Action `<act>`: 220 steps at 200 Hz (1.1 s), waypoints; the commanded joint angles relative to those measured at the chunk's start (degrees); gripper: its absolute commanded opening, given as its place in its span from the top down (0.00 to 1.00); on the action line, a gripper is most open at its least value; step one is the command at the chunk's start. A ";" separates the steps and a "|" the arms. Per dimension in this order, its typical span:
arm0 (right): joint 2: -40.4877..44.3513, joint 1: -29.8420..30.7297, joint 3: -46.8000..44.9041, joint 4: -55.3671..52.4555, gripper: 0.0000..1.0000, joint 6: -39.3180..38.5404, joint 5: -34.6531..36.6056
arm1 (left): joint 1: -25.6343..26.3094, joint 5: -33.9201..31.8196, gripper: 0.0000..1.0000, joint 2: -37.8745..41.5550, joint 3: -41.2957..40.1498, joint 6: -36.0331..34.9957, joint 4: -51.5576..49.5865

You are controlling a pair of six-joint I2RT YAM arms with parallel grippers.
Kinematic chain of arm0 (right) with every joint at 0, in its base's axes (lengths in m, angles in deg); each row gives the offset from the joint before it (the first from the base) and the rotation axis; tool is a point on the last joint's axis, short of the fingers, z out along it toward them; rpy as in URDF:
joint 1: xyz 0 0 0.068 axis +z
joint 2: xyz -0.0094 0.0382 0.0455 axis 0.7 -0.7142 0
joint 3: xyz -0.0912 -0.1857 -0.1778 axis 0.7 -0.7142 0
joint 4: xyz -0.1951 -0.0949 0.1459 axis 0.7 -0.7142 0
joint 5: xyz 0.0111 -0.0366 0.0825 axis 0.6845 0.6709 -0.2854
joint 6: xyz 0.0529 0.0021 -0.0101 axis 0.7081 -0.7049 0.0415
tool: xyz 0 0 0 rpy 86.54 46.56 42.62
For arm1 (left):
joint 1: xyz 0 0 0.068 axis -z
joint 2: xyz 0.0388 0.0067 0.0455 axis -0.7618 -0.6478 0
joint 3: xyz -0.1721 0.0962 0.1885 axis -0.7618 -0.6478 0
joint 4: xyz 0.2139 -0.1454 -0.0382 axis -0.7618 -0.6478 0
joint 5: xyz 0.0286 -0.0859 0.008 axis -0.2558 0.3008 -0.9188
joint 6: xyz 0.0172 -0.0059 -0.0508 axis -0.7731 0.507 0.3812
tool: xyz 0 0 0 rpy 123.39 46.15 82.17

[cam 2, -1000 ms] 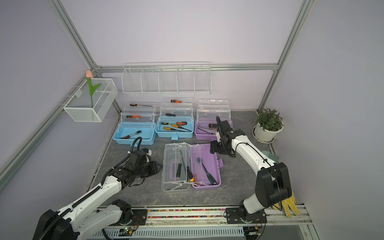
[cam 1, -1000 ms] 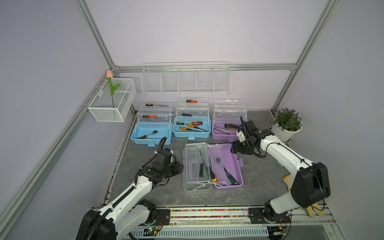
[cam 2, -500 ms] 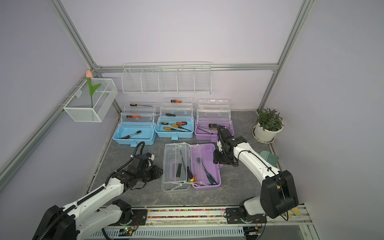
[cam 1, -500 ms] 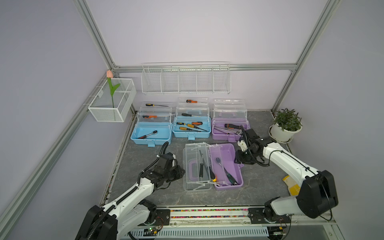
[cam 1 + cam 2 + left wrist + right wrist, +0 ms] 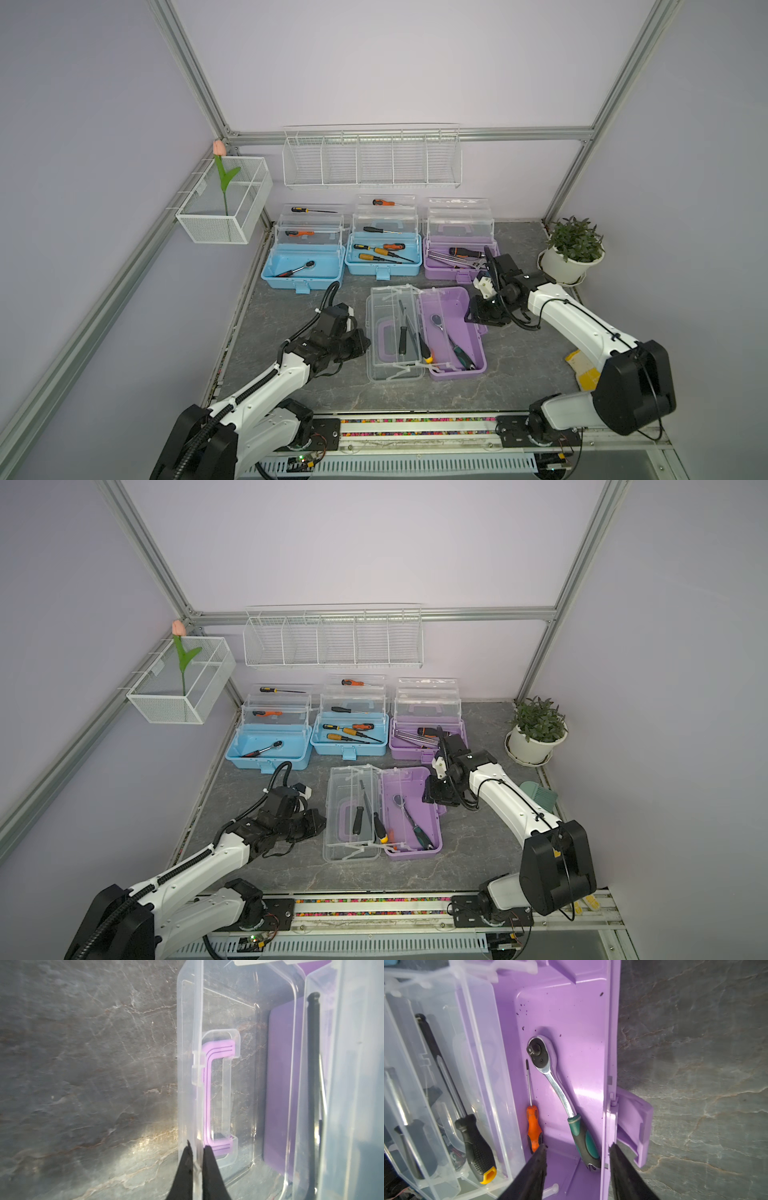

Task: Close toolboxes
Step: Close the toolbox lid.

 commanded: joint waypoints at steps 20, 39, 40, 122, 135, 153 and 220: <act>-3.54 -2.52 3.94 3.25 0.50 -2.60 -0.42 | -0.07 -8.45 1.00 1.24 7.64 -4.71 -12.63; -6.71 -2.74 6.44 3.46 0.53 -3.61 0.59 | -0.07 -12.17 1.00 1.98 11.16 -6.84 -16.44; -6.95 -2.74 6.53 3.46 0.53 -3.61 0.62 | -0.07 -12.37 1.00 1.98 11.30 -6.87 -16.58; -15.07 -2.02 7.25 10.92 0.66 -3.72 -9.46 | -0.14 -20.50 1.00 -0.17 24.77 -15.38 -27.26; -15.66 -1.65 6.90 12.66 0.67 -3.22 -10.65 | -0.09 -20.64 1.00 -0.71 26.39 -16.41 -27.91; -16.71 -0.90 6.89 14.23 0.67 -2.96 -12.39 | -0.07 -20.12 1.00 -1.64 28.06 -17.87 -28.72; -19.05 2.31 6.67 17.44 0.77 -1.99 -13.77 | 2.76 -21.49 1.00 -4.78 35.72 -23.60 -34.38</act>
